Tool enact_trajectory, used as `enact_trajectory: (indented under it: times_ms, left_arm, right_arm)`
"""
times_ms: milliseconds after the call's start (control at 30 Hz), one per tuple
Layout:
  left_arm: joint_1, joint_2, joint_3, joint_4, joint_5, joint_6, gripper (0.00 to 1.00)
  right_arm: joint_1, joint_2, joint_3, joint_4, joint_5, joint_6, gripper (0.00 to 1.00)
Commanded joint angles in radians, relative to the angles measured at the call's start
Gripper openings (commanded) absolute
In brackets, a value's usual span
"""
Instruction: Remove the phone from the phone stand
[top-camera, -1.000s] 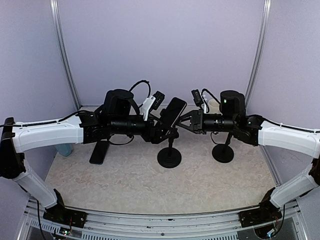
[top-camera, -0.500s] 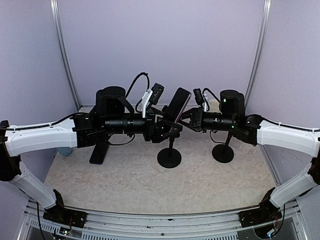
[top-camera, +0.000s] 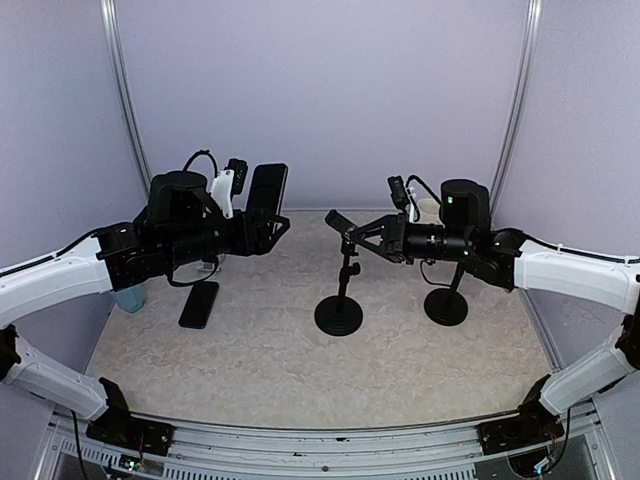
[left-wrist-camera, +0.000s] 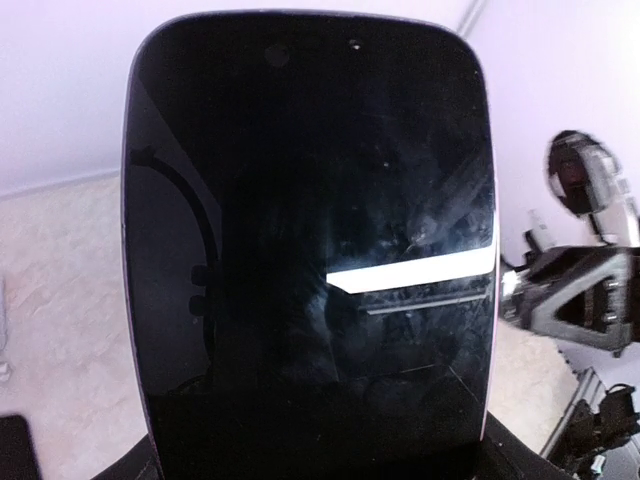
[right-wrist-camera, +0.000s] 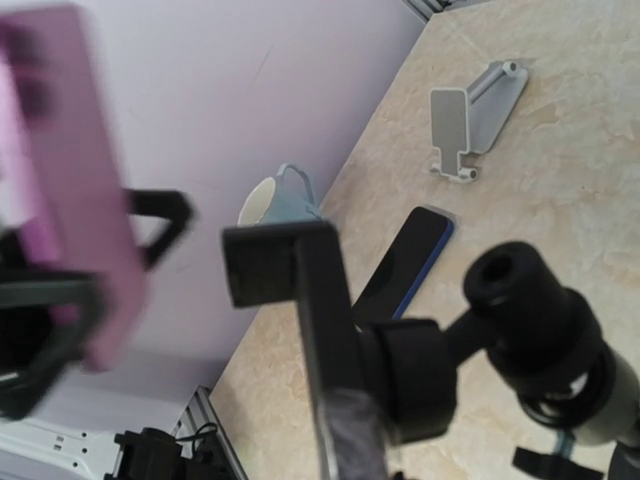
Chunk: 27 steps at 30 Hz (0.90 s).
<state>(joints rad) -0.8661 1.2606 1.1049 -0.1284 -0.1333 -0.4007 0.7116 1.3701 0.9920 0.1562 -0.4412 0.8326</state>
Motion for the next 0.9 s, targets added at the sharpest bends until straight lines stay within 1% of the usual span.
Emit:
enact_trajectory:
  times_ms: [0,100,200,433,800,867]
  left_arm:
    - [0.06,-0.007,-0.056,-0.146,-0.119,-0.129,0.2]
    - [0.062,0.005,-0.087,-0.199,-0.181,-0.156,0.22]
    - [0.067,0.041,-0.12,-0.236,-0.185,-0.186,0.24]
    - [0.066,0.128,-0.201,-0.2,-0.164,-0.26,0.26]
    - [0.048,0.326,-0.146,-0.184,-0.198,-0.276,0.27]
    - [0.039,0.357,-0.131,-0.186,-0.21,-0.281,0.3]
  right_arm:
    - [-0.029,0.006,0.012,-0.085,0.062,-0.035,0.0]
    - [-0.032,0.007,0.013,-0.086,0.059,-0.039,0.0]
    - [-0.034,0.012,0.012,-0.083,0.056,-0.041,0.0]
    - [-0.035,0.012,0.003,-0.075,0.049,-0.038,0.0]
    - [-0.039,0.005,-0.005,-0.072,0.048,-0.038,0.0]
    - [-0.038,0.004,-0.007,-0.072,0.049,-0.037,0.0]
